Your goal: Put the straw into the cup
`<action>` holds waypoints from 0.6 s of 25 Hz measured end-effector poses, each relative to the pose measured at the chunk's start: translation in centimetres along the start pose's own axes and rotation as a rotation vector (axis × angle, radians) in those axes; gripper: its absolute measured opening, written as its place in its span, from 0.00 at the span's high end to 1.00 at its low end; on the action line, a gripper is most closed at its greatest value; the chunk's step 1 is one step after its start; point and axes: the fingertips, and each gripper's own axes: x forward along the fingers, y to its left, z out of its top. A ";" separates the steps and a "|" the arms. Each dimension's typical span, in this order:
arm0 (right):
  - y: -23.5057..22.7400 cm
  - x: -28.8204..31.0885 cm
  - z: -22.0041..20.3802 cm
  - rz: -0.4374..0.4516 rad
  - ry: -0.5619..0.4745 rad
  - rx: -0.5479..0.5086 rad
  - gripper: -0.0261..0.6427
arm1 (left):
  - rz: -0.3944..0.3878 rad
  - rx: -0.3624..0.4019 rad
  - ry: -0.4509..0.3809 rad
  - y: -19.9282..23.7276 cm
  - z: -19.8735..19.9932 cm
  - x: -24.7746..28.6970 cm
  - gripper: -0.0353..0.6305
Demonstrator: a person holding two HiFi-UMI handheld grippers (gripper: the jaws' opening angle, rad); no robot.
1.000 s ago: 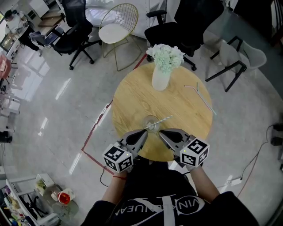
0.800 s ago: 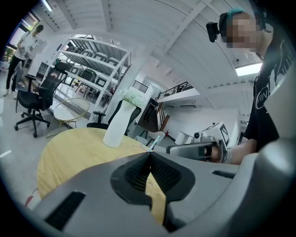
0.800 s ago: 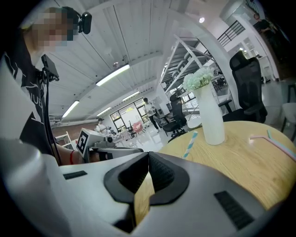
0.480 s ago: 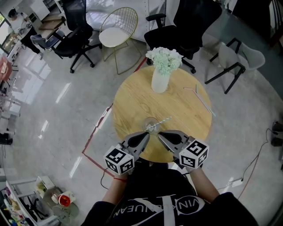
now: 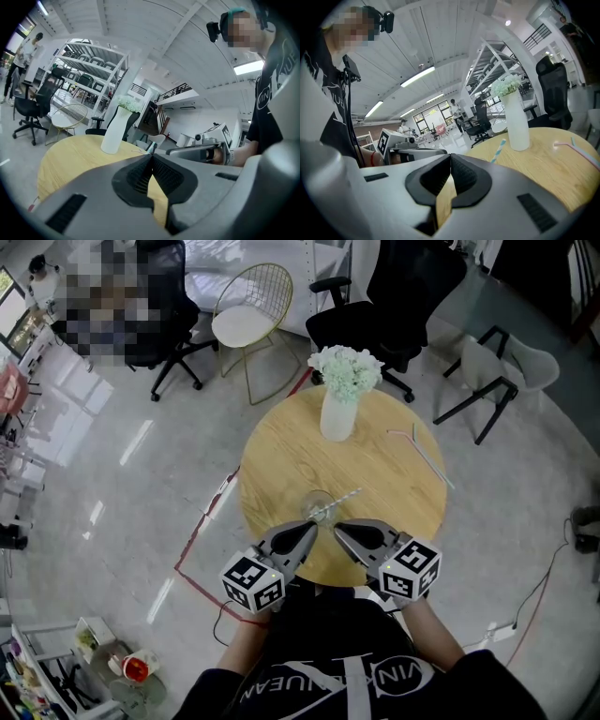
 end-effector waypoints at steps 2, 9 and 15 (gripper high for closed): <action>0.1 -0.1 0.0 0.003 -0.002 -0.002 0.95 | 0.003 0.003 -0.003 -0.2 0.0 -0.1 0.94; 0.6 -0.5 -0.2 0.012 -0.004 -0.015 0.95 | 0.011 0.008 -0.013 -1.0 -0.4 -0.5 0.94; 1.1 -1.5 -0.5 0.017 -0.009 -0.017 0.95 | 0.017 0.012 -0.022 -2.0 -0.7 -0.6 0.94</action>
